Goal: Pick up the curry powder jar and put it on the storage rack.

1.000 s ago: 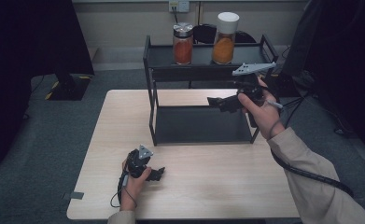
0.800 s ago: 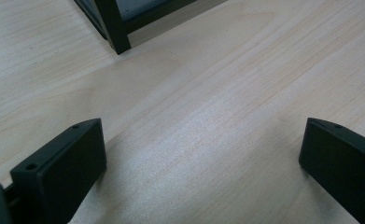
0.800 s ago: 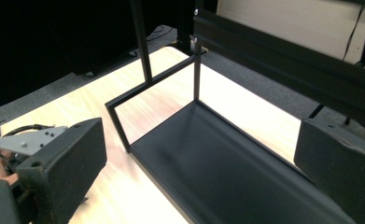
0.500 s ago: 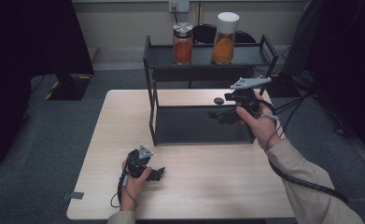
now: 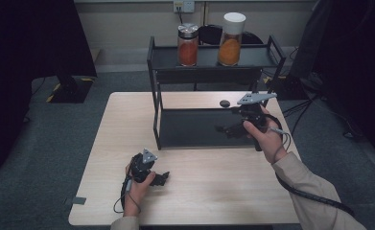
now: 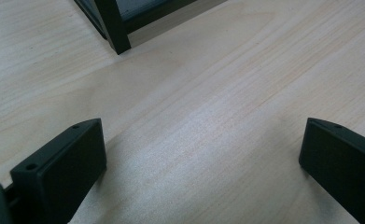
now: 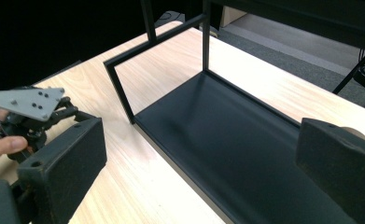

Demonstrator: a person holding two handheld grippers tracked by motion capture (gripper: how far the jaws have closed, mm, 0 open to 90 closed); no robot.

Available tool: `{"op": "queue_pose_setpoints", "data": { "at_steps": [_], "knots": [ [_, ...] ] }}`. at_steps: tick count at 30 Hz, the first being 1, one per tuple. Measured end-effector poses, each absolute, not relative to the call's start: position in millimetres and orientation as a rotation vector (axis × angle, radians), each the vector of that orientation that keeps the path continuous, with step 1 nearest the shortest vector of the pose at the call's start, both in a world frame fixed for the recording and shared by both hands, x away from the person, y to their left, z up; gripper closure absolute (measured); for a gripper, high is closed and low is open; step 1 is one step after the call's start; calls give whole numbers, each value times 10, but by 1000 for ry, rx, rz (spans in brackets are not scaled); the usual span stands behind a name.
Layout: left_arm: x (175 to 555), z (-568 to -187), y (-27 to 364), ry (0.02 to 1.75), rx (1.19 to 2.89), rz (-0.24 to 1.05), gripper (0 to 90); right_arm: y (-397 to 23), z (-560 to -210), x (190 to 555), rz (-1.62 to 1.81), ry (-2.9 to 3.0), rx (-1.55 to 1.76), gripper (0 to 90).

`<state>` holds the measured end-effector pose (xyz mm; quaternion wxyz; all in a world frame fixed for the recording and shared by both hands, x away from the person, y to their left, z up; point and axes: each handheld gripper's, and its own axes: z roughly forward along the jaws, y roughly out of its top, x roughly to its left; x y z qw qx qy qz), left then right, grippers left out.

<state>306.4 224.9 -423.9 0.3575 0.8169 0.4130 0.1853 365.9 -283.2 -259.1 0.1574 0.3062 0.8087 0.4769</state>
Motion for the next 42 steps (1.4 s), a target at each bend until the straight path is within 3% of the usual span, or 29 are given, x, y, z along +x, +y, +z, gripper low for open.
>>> {"op": "queue_pose_setpoints", "data": {
  "at_steps": [42],
  "knots": [
    [3063,-4239,2249,1066,2109,478,0,-3139,-3418,3593,1333,2375,908,11]
  ]
}}
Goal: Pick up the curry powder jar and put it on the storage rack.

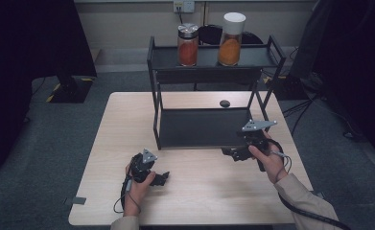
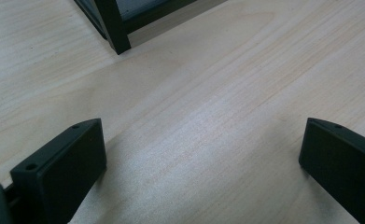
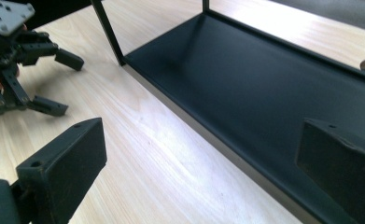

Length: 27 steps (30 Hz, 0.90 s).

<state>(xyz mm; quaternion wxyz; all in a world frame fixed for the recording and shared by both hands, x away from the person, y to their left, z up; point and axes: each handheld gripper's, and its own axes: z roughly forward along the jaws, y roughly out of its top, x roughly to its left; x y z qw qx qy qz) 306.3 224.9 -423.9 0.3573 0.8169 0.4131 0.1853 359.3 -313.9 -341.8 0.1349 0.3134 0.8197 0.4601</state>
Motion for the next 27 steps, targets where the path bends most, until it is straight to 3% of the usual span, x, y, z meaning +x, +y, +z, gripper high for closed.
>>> {"op": "queue_pose_setpoints", "data": {
  "at_steps": [27],
  "knots": [
    [3063,-4238,2249,1067,2109,478,0,-3524,-3837,3453,1246,2439,868,12]
  ]
}}
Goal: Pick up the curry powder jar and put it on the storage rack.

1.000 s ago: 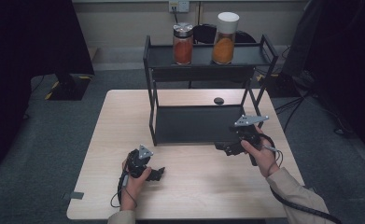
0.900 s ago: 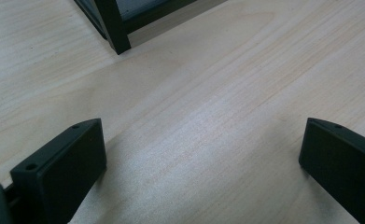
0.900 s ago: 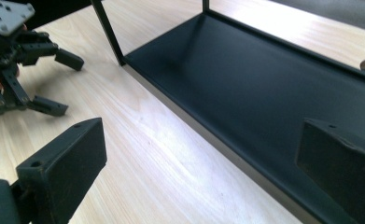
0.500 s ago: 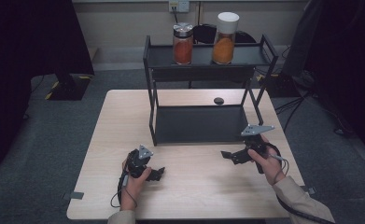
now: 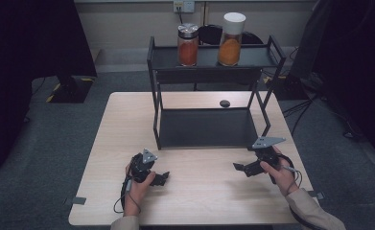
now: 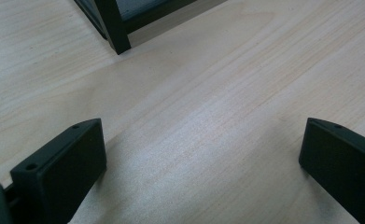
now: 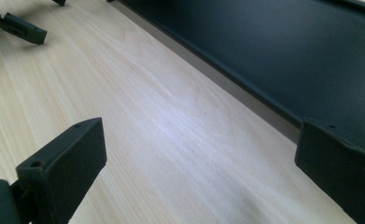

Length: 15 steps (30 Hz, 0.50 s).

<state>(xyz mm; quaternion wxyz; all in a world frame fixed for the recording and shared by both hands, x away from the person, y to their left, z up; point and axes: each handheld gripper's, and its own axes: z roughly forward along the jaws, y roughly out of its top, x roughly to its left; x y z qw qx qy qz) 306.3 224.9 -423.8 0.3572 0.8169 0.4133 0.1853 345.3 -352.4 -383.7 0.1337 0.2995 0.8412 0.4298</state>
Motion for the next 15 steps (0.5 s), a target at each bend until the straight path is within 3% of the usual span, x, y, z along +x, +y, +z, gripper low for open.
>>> {"op": "queue_pose_setpoints", "data": {
  "at_steps": [15],
  "knots": [
    [3064,-4238,2249,1066,2109,478,0,-3653,-3956,3361,1168,2475,854,12]
  ]
}}
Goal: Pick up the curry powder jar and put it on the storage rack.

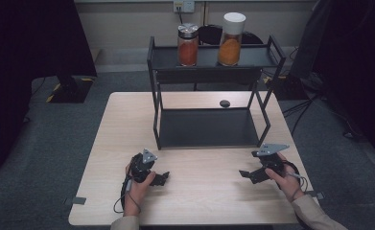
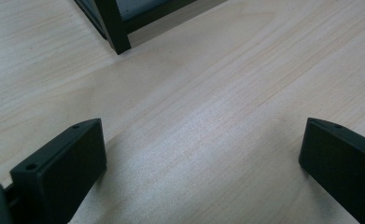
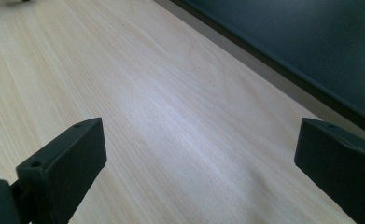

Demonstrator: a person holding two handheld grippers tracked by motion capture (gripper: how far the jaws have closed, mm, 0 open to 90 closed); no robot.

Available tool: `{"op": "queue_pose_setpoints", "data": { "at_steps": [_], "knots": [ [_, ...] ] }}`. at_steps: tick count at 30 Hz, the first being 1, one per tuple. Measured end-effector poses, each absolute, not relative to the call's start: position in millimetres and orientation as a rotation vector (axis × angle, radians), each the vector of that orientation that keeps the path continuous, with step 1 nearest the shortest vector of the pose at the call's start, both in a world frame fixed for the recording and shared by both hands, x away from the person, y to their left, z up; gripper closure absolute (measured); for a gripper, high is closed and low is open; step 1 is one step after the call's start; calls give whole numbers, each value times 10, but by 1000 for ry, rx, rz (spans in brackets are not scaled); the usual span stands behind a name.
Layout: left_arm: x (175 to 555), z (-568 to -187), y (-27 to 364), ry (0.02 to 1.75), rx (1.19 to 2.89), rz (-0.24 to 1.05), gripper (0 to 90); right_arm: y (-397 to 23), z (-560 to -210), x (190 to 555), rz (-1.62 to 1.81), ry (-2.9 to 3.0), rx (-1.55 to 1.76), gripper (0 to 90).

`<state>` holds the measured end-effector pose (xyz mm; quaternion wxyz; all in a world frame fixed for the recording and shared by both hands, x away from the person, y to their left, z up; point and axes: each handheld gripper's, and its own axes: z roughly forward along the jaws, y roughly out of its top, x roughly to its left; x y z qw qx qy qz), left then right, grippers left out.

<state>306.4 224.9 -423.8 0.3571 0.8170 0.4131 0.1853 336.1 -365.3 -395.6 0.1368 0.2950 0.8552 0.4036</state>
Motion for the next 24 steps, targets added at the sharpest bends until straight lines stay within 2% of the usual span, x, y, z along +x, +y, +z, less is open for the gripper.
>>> {"op": "queue_pose_setpoints", "data": {
  "at_steps": [20,24],
  "knots": [
    [3064,-4238,2249,1066,2109,478,0,-3747,-4087,3259,1008,2518,780,12],
    [3063,-4239,2248,1068,2108,478,0,-3858,-4167,3285,1062,2523,823,0]
  ]
}}
